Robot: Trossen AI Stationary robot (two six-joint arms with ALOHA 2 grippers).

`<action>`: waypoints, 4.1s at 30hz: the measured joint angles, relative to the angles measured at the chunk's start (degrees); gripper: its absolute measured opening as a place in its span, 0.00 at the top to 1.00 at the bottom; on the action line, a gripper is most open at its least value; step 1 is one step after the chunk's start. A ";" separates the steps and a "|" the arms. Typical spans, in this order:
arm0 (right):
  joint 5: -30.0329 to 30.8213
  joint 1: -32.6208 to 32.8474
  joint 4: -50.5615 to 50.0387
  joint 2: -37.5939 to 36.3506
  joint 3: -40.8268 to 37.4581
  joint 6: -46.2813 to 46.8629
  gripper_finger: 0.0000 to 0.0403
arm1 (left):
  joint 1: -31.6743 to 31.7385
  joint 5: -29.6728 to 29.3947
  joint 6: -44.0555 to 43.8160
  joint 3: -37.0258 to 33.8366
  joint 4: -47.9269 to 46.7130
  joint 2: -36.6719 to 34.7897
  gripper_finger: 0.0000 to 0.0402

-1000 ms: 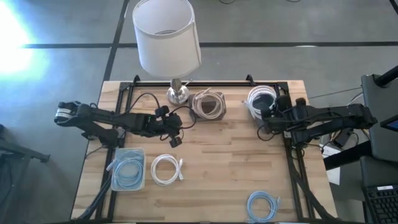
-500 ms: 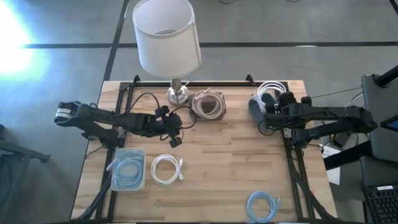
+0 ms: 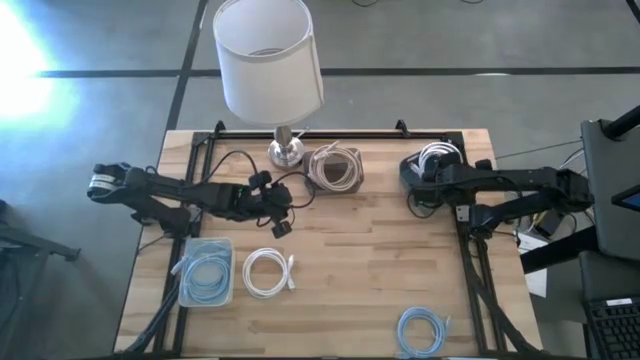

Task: Sort HDMI cables
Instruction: Put the bottom white HDMI cable into the blue bin, then put the white HDMI cable into the blue bin

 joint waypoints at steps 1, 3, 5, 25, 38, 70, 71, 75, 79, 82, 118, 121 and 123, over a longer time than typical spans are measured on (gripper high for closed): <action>0.00 0.00 -0.02 0.73 0.00 -0.06 0.94 | 0.00 0.00 -0.01 -0.45 0.27 0.00 0.69; 0.00 -0.04 0.04 2.15 0.00 -0.06 0.94 | 0.00 0.00 -0.03 -1.49 0.63 0.00 0.69; 0.01 -0.07 0.03 3.48 0.00 -0.19 0.92 | 0.00 0.00 -0.21 -2.35 0.89 0.00 0.69; -2.40 1.03 0.42 7.05 3.58 -2.90 0.67 | -0.03 22.20 6.12 -3.28 3.34 0.00 0.69; -2.51 1.60 3.49 7.07 7.53 -4.73 0.67 | -1.65 32.51 8.88 -12.93 1.43 0.00 0.69; -13.73 13.73 67.73 19.11 7.89 -44.12 0.71 | -8.52 35.91 1.58 -19.04 12.56 0.00 0.69; -13.73 13.75 67.77 19.88 7.89 -43.05 0.71 | -8.79 34.12 1.73 -19.04 12.57 0.00 0.69; -13.76 14.39 68.34 22.67 7.89 -39.54 0.72 | -9.62 31.30 0.87 -19.19 12.59 0.24 0.69; -14.37 15.77 72.01 24.57 8.20 -40.76 0.74 | -10.80 32.19 -1.49 -19.25 12.71 1.32 0.69; -16.53 16.25 76.00 25.02 8.27 -43.54 0.75 | -12.06 33.38 -1.92 -19.25 13.50 1.55 0.69; -19.61 16.46 85.37 25.35 8.28 -50.25 0.75 | -18.25 30.58 -15.56 -19.69 23.46 8.54 0.69; -20.56 16.50 89.16 25.61 8.28 -50.69 0.75 | -18.25 30.07 -15.27 -19.71 24.44 9.46 0.69; -23.40 16.50 91.34 26.21 8.28 -52.91 0.75 | -18.25 29.59 -15.00 -19.74 25.35 10.09 0.69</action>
